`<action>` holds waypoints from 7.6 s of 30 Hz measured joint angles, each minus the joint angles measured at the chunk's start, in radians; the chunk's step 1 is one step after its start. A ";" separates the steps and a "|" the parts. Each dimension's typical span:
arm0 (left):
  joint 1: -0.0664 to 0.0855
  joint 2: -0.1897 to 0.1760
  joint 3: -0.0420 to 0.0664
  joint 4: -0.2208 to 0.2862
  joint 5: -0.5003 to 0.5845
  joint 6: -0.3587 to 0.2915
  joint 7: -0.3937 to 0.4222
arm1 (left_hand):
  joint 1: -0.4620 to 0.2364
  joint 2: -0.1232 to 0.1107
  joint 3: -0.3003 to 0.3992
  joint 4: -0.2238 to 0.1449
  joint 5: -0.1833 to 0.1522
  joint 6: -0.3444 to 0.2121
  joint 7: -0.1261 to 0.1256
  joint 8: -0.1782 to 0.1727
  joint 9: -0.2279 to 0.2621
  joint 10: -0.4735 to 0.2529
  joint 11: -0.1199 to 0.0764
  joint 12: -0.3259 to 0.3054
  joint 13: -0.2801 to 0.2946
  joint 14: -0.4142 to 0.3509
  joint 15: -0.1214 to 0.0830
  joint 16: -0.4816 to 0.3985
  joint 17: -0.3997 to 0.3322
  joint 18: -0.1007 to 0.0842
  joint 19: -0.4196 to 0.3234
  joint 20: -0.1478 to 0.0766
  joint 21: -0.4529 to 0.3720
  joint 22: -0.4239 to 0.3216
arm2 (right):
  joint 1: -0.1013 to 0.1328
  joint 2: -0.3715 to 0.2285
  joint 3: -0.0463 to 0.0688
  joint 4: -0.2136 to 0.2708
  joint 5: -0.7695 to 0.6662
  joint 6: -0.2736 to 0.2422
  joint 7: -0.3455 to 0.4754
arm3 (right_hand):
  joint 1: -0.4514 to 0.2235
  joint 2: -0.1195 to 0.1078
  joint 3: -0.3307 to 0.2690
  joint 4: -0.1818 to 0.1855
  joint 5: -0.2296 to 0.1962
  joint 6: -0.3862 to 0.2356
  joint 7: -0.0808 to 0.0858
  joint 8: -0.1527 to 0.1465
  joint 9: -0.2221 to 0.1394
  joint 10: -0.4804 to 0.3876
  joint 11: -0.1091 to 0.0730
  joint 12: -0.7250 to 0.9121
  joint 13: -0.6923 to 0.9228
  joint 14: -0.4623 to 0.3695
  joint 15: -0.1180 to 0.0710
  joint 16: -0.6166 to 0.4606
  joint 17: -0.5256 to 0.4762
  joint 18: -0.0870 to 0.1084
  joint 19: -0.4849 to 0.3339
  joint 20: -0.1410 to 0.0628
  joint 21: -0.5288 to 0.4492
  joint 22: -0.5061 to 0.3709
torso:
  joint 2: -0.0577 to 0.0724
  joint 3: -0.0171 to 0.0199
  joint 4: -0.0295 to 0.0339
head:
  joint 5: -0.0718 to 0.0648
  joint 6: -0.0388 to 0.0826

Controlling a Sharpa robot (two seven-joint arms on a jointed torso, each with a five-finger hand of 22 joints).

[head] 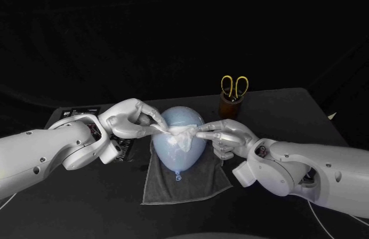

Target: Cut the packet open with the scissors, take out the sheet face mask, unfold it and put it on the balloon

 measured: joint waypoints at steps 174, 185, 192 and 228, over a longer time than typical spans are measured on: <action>0.189 0.280 0.055 -0.338 0.390 -0.086 -0.221 | -0.062 0.012 -0.196 0.215 -0.005 -0.014 -0.022 0.057 0.067 0.124 -0.069 0.003 -0.026 -0.040 -0.058 -0.059 -0.216 0.000 0.086 -0.046 -0.147 -0.111 | 0.120 0.077 0.008 -0.198 -0.359 -0.018 -0.108 | 0.173 -0.066 0.026 -0.096 -0.004 0.143 0.011 -0.040 -0.157 -0.203 0.022 -1.346 -1.002 -0.315 0.019 -0.388 -0.582 0.132 -0.455 0.003 -0.765 -0.107 | -0.031 0.0033 -0.0011 | -0.016 0.117; 0.191 0.285 0.055 -0.346 0.387 -0.086 -0.225 | -0.062 0.012 -0.196 0.215 -0.006 -0.014 -0.022 0.057 0.067 0.124 -0.069 0.003 -0.026 -0.040 -0.058 -0.059 -0.219 0.000 0.086 -0.046 -0.147 -0.110 | 0.120 0.066 0.008 -0.185 -0.369 -0.009 -0.118 | 0.196 -0.069 0.046 -0.076 0.001 0.116 0.027 -0.051 -0.174 -0.246 0.040 -1.314 -0.989 -0.354 0.039 -0.401 -0.623 0.126 -0.502 0.013 -0.738 -0.079 | -0.030 0.0035 -0.0013 | -0.016 0.114; 0.191 0.281 0.054 -0.348 0.380 -0.086 -0.227 | -0.062 0.012 -0.194 0.217 -0.006 -0.013 -0.018 0.057 0.067 0.124 -0.069 0.003 -0.026 -0.040 -0.058 -0.059 -0.219 0.000 0.086 -0.046 -0.147 -0.109 | 0.120 0.064 0.008 -0.177 -0.364 -0.014 -0.117 | 0.200 -0.074 0.046 -0.076 -0.001 0.121 0.022 -0.045 -0.174 -0.244 0.034 -1.297 -0.982 -0.354 0.038 -0.384 -0.603 0.126 -0.498 0.016 -0.731 -0.078 | -0.031 0.0038 -0.0012 | -0.016 0.116; 0.158 0.220 0.015 -0.322 0.366 -0.056 -0.265 | -0.080 -0.039 -0.090 0.112 -0.006 -0.159 0.068 -0.115 -0.022 0.072 0.027 -0.280 -0.156 -0.137 0.024 -0.104 -0.423 0.032 -0.131 0.031 -0.161 -0.266 | 0.119 0.053 0.007 -0.157 -0.216 -0.078 -0.059 | 0.201 -0.074 0.046 -0.076 -0.004 0.127 0.016 -0.041 -0.177 -0.246 0.032 -1.285 -0.980 -0.349 0.043 -0.361 -0.580 0.118 -0.482 0.014 -0.720 -0.078 | -0.029 0.0031 -0.0012 | -0.017 0.113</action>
